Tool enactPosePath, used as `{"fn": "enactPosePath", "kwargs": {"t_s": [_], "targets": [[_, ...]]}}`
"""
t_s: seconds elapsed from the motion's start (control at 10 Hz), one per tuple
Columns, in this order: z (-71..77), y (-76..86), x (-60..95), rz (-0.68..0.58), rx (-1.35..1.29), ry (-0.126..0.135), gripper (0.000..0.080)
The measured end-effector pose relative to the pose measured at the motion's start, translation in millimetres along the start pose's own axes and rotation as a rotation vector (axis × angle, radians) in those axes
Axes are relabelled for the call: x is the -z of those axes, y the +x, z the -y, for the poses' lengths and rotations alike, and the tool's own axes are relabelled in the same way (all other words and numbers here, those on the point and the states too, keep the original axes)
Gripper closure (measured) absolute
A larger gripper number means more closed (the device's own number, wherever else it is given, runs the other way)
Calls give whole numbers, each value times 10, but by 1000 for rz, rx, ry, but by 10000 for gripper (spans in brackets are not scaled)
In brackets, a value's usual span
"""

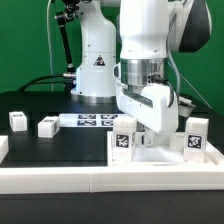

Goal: Assemble square table

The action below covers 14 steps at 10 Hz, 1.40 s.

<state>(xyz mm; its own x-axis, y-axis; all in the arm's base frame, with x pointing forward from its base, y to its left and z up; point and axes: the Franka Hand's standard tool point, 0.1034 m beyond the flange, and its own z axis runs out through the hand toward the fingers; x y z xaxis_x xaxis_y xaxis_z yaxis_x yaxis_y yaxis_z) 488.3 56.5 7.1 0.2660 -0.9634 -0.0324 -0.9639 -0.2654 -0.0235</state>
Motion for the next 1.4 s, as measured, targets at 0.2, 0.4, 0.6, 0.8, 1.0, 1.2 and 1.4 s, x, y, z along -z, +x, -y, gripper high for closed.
{"fn": "enactPosePath", "kwargs": {"t_s": [0.2,0.4,0.6,0.8,1.0,1.2,1.4], "targets": [[-4,36,3,-1,-17,2,705],[-6,45,4,-2,-19,3,707],[-6,51,5,-2,-20,3,707],[-8,62,6,-3,-20,3,708],[-118,224,19,-7,98,-11,708],[-251,494,33,-14,219,-22,713],[-270,541,33,-14,317,-25,716]]}}
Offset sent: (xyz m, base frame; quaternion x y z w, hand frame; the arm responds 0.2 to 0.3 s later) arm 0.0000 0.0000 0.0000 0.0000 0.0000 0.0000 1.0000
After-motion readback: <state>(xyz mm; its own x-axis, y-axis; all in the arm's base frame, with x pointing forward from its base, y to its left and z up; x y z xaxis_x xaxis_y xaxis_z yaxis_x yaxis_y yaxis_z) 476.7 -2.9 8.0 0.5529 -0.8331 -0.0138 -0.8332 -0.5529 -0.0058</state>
